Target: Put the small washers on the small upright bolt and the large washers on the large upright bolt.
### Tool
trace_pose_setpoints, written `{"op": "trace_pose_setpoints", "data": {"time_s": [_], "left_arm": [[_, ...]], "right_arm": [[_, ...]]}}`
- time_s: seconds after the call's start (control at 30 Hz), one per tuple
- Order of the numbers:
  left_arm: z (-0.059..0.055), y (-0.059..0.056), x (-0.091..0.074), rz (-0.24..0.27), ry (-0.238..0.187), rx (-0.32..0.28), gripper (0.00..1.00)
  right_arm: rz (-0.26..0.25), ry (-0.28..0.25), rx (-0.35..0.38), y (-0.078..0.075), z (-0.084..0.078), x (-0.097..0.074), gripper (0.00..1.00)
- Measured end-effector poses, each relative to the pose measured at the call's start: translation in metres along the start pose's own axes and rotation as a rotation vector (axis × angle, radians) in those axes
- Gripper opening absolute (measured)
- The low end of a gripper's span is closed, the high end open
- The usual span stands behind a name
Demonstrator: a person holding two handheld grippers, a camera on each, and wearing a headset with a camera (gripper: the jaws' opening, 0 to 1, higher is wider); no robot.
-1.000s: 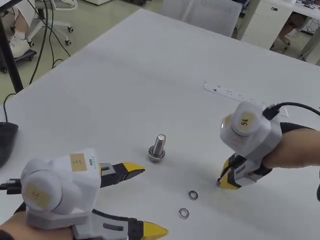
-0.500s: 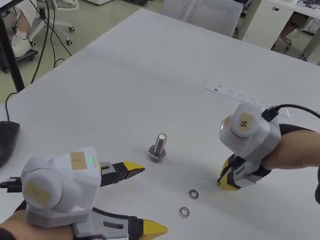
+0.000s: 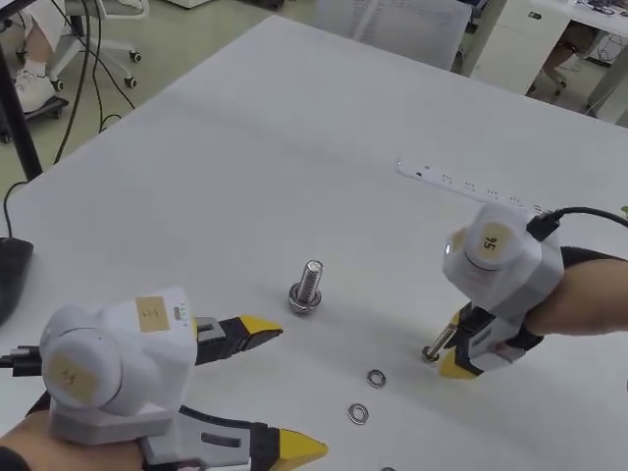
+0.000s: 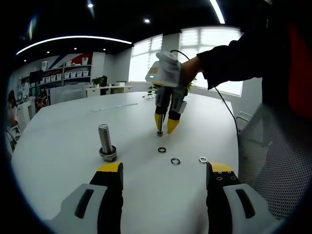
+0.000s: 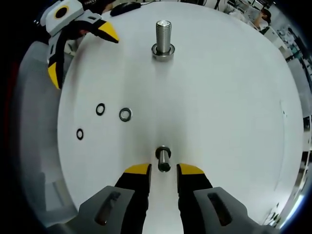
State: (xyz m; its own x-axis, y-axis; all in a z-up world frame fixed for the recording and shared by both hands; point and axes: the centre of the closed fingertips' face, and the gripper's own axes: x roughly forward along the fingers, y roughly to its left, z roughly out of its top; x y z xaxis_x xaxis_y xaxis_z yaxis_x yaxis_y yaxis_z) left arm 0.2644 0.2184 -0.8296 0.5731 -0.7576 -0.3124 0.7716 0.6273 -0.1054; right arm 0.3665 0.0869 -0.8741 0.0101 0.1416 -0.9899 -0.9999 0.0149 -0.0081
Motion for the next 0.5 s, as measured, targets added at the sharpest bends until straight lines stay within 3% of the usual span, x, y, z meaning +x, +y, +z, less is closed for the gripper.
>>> {"op": "trace_pose_setpoints", "data": {"time_s": [0.5], "left_arm": [[0.002,-0.001,0.0,-0.006,0.0,0.008,0.68]], "right_arm": [[0.01,-0.003,0.028,0.021,-0.01,-0.002,0.22]]}}
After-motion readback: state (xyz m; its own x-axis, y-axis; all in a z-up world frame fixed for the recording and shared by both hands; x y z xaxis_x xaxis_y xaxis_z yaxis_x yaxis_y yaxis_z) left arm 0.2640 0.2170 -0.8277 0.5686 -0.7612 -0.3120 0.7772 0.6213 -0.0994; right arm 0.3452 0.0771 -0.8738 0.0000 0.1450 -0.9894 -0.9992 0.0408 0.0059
